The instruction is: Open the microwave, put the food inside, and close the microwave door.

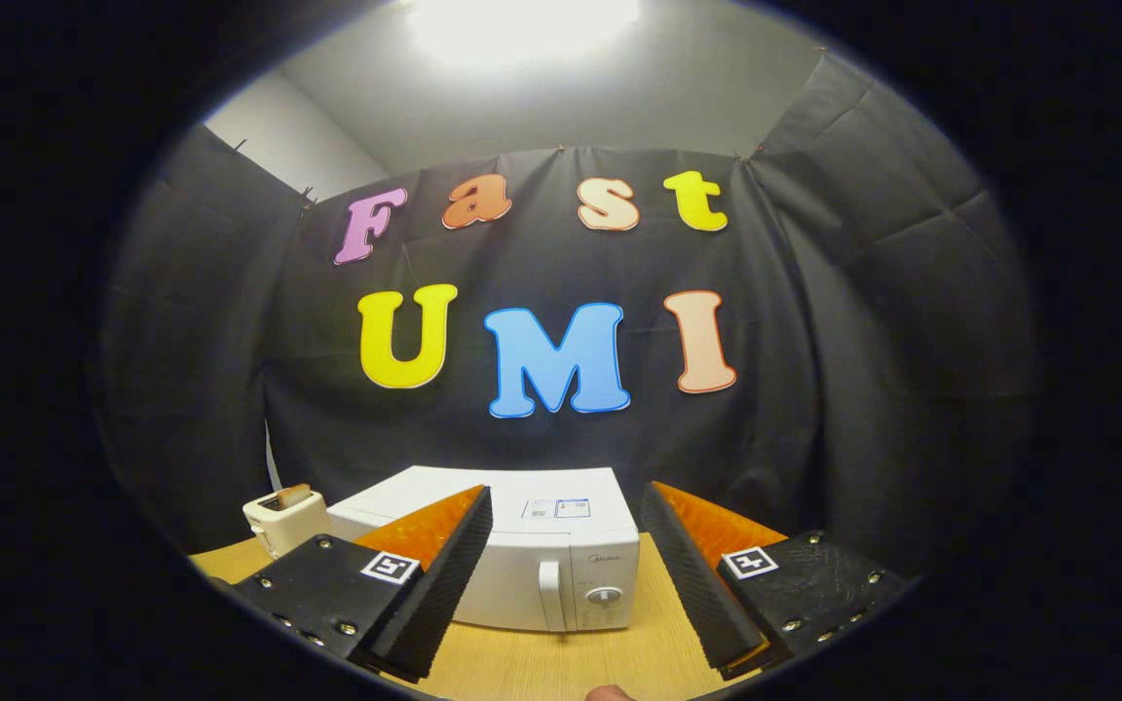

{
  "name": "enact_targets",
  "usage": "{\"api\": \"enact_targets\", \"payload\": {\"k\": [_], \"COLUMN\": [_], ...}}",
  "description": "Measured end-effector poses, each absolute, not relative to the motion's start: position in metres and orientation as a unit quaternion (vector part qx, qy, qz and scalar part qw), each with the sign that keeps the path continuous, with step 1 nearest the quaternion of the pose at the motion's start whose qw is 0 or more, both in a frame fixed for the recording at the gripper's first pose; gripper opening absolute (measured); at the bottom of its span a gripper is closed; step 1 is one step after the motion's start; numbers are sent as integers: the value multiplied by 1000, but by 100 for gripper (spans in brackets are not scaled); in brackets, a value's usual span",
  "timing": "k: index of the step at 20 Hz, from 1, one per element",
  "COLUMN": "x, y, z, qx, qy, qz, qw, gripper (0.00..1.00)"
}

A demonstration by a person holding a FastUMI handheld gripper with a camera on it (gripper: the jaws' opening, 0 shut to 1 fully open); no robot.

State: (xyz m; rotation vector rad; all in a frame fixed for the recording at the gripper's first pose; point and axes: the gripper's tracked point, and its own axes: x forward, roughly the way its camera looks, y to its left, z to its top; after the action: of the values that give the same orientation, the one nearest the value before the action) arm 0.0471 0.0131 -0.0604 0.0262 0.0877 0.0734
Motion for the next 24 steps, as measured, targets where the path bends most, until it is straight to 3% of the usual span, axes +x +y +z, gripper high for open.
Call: {"api": "enact_targets", "payload": {"k": [24], "x": [133], "y": [36], "z": [-245], "qx": [-38], "qy": [184], "qz": [58], "qw": [980], "gripper": [97]}}
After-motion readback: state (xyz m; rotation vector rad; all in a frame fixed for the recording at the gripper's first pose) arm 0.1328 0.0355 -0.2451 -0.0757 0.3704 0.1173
